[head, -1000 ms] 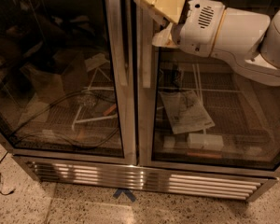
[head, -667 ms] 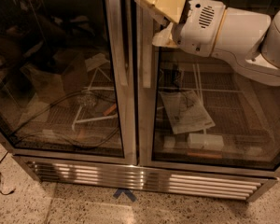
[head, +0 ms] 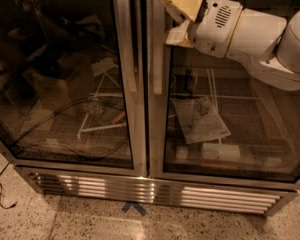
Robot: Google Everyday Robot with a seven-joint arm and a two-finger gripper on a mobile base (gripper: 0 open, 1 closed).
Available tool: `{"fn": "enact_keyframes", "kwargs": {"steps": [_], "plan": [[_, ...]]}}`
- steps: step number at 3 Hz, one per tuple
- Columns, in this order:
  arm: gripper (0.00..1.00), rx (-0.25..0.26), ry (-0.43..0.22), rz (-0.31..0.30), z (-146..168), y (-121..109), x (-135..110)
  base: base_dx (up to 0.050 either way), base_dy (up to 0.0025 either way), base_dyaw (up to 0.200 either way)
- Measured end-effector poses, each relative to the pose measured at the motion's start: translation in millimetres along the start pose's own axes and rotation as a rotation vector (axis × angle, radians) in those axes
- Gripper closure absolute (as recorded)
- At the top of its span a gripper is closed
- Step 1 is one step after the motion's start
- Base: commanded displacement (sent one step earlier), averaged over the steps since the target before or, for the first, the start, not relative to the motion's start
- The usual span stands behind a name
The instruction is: Pick orange can from top drawer and place on counter
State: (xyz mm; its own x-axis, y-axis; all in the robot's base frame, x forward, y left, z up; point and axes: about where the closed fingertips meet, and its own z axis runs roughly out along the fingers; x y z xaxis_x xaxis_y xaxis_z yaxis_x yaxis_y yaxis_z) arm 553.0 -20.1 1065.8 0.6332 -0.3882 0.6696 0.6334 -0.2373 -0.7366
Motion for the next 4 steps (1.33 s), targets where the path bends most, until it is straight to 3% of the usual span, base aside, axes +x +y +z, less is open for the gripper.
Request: {"fn": "enact_keyframes", "kwargs": {"steps": [1, 3, 4], "plan": [[0.0, 0.001, 0.0, 0.0, -1.5, -2.7, -2.6, 0.0, 0.0, 0.0], [0.0, 0.075, -0.034, 0.038, 5.6, -8.1, -8.0, 0.0, 0.0, 0.0], [0.0, 0.075, -0.034, 0.038, 5.6, -8.1, -8.0, 0.0, 0.0, 0.0]]}}
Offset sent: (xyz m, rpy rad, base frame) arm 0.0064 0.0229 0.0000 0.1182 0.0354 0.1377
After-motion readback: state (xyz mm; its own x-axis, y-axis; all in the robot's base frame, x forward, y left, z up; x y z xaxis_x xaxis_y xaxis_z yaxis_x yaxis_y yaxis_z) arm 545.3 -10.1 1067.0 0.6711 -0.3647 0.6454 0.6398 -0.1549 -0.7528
